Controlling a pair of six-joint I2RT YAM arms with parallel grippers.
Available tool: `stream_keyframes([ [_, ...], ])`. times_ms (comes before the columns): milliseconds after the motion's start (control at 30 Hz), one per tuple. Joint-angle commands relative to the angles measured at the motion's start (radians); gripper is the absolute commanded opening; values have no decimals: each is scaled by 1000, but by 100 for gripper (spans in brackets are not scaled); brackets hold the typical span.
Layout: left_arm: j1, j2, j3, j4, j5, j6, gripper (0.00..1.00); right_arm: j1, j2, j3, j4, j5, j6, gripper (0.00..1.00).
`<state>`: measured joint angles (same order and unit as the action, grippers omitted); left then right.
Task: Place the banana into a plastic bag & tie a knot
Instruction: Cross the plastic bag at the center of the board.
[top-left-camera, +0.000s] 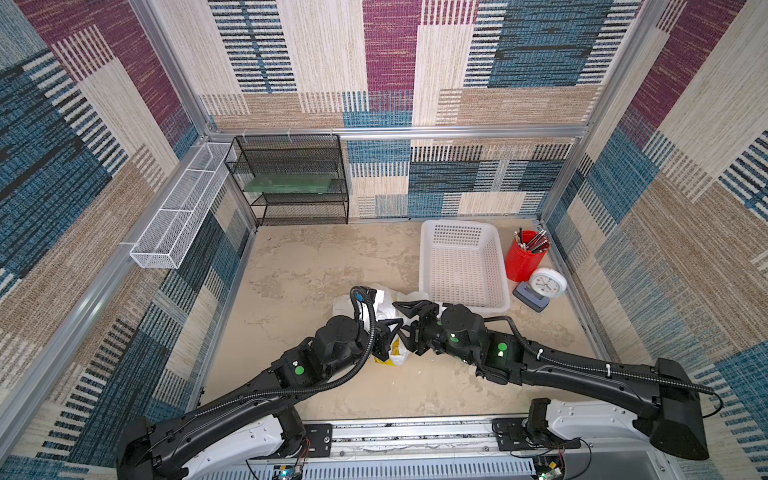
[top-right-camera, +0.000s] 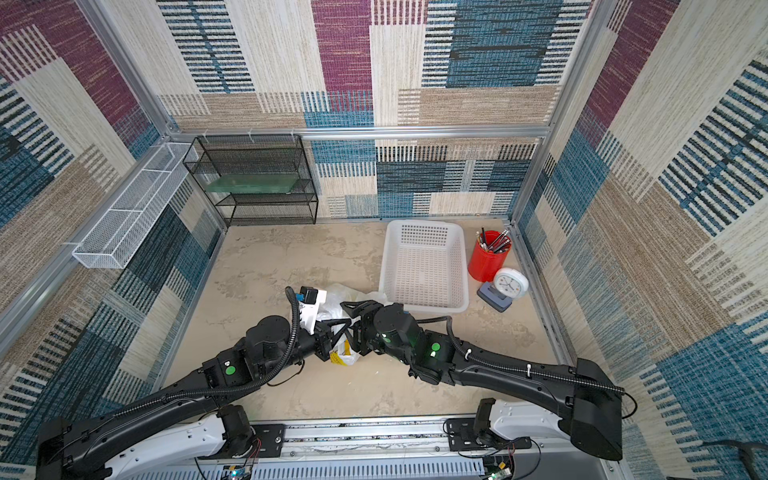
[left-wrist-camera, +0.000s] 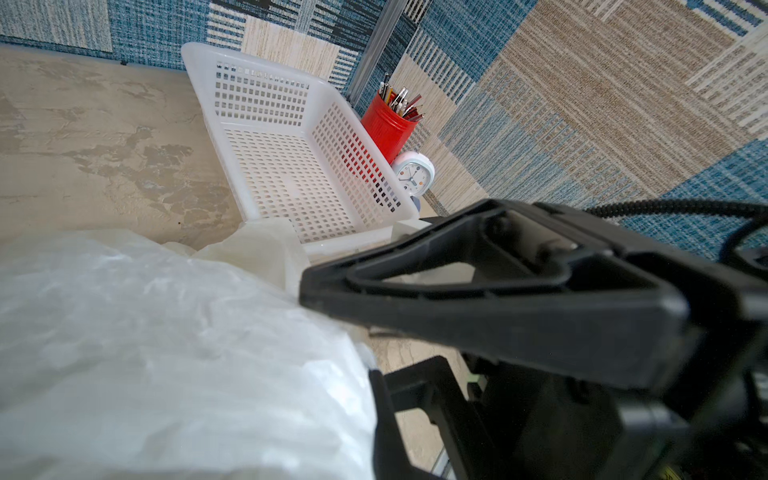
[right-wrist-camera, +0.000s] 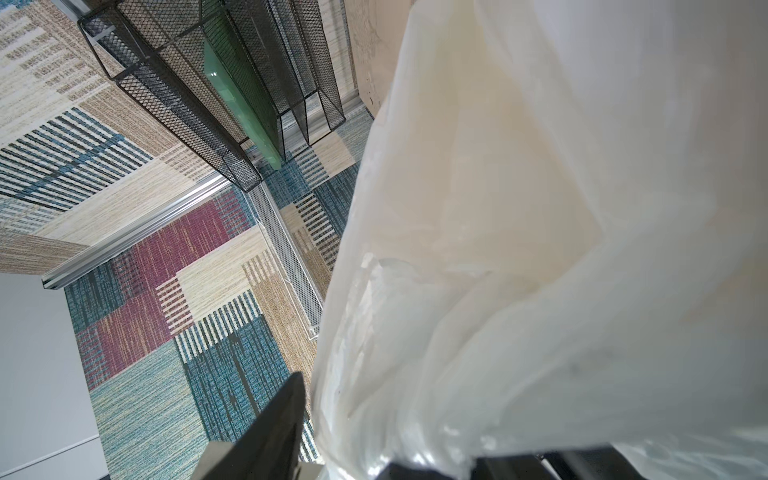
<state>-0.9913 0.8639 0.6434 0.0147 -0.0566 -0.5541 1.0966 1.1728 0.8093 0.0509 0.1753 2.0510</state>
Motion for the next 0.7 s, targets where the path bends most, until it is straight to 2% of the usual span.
stream_keyframes([
  [0,-12,10,9,35,-3,35,0,-6,4,1,47,-8,608,51],
  [233,-29,35,25,49,-3,65,0,-8,-1,-20,29,-39,611,39],
  [333,-35,34,29,44,2,72,0,-22,-2,-32,29,-54,610,23],
  [400,-42,28,38,26,0,77,0,-29,-1,-35,28,-64,611,3],
  [433,-45,25,45,13,-3,83,0,-30,-2,-35,26,-69,611,0],
  [533,-59,22,85,-52,-3,99,0,-39,2,-31,10,-83,609,0],
  [567,-61,22,102,-83,-6,94,12,-42,4,-27,-1,-88,609,0],
  [600,-61,23,122,-122,-9,86,35,-46,4,-27,-6,-89,609,0],
  [667,-61,24,159,-211,-13,72,40,-49,2,-31,-10,-96,608,0],
])
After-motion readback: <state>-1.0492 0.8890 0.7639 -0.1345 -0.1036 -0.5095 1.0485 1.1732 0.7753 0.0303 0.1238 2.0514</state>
